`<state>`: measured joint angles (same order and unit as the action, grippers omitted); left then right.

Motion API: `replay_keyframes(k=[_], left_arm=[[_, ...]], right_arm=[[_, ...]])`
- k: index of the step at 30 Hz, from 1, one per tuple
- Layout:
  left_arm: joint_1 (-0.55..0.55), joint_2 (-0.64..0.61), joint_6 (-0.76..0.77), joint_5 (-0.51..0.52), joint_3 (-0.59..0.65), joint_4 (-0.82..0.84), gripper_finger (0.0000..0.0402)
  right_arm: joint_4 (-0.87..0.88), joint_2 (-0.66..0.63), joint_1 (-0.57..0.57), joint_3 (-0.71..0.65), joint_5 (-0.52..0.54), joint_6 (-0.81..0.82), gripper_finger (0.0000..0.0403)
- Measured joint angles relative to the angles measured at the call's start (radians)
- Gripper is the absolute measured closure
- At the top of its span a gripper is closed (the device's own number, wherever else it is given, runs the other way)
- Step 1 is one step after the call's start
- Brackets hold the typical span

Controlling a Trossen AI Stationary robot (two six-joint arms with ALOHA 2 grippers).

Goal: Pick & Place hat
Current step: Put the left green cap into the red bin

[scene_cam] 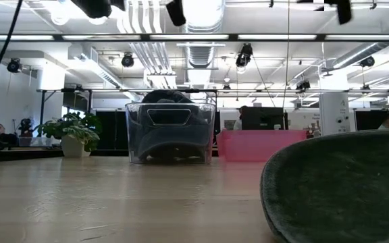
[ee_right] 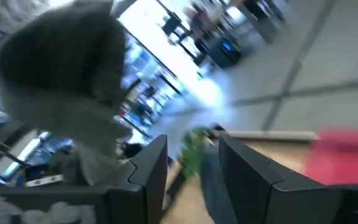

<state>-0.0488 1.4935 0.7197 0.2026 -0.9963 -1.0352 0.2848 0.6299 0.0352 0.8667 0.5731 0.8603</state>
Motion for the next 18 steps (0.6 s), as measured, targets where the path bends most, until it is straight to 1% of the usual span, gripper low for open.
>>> replay_keyframes(k=[2,4,7,12,15,18], left_arm=[[-0.033,0.026,0.040,-0.002,-0.022,-0.044,0.0395],[-0.061,0.055,0.073,-0.009,-0.049,-0.094,0.0395],[-0.097,0.109,0.123,-0.064,-0.101,-0.172,0.0395],[-0.111,0.190,0.155,-0.131,-0.214,-0.179,0.0395],[-0.113,0.230,0.161,-0.166,-0.273,-0.179,0.0395],[-0.115,0.246,0.153,-0.192,-0.318,-0.188,0.0395]], right_arm=[[-0.154,0.057,0.000,-0.021,-0.001,-0.055,0.0264],[-0.255,0.118,0.001,-0.032,-0.012,-0.080,0.0267],[-0.379,0.209,0.002,-0.037,-0.028,-0.086,0.0274],[-0.640,0.325,0.020,-0.038,-0.080,-0.128,0.0285],[-0.730,0.358,0.025,-0.037,-0.080,-0.152,0.0291],[-0.760,0.366,0.025,-0.037,-0.096,-0.158,0.0297]])
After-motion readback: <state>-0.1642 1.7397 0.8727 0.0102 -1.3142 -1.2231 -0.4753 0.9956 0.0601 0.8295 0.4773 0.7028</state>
